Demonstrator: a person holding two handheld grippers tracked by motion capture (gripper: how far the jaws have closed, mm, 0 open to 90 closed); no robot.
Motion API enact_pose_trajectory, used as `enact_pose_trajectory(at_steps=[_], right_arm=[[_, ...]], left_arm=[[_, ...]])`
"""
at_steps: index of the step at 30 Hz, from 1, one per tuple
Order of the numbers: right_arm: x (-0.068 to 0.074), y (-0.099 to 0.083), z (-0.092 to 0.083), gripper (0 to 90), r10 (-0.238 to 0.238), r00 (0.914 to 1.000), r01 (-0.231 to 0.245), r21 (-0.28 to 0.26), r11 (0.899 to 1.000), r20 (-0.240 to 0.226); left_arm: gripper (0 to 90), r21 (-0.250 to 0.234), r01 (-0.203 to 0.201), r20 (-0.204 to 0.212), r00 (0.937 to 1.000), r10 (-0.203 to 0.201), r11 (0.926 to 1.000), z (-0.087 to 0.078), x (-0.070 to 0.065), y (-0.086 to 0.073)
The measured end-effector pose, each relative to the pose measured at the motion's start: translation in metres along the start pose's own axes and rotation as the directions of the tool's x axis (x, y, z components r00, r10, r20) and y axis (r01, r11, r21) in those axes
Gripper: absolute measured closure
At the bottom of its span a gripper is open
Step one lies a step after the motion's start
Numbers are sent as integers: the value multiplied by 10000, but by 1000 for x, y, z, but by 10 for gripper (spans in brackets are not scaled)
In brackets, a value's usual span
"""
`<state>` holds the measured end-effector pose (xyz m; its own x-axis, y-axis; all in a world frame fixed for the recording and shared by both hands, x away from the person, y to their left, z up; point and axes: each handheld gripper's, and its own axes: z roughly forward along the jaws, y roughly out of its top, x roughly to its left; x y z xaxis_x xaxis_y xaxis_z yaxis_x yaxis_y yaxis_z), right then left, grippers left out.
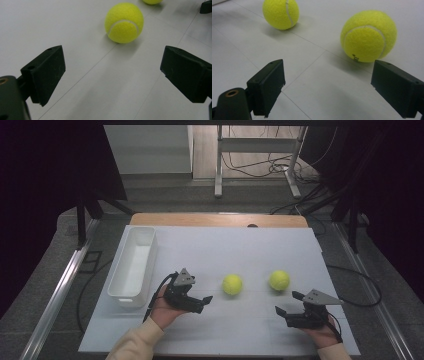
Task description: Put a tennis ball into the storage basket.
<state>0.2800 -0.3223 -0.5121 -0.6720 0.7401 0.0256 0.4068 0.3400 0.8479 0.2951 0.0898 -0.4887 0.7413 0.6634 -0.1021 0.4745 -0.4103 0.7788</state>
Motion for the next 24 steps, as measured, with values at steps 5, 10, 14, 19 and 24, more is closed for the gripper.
enact_pose_trajectory(at_steps=[5, 10, 14, 19, 24], right_arm=[[0, 0, 0, 126, -11, 10000, 11, -7, 10000, 11], [-1, 0, 0, 126, -34, 10000, 34, 6, 10000, 21], [0, 0, 0, 126, -48, 10000, 48, 11, 10000, 30], [0, 0, 0, 126, -72, 10000, 72, 9, 10000, 45], [-1, 0, 0, 125, -60, 10000, 60, 1, 10000, 33]], left_arm=[[68, -73, 140, 222, 9997, -139, 9999, 5, 1, 5], [68, -62, 54, 254, 9997, -52, 10000, 9, 0, 10], [66, 24, 43, 303, 9995, -44, 10000, 12, 0, 13], [66, 28, -11, 362, 9993, 10, 10000, 16, 0, 18], [67, 16, 49, 466, 9989, -50, 10000, 21, 1, 22]])
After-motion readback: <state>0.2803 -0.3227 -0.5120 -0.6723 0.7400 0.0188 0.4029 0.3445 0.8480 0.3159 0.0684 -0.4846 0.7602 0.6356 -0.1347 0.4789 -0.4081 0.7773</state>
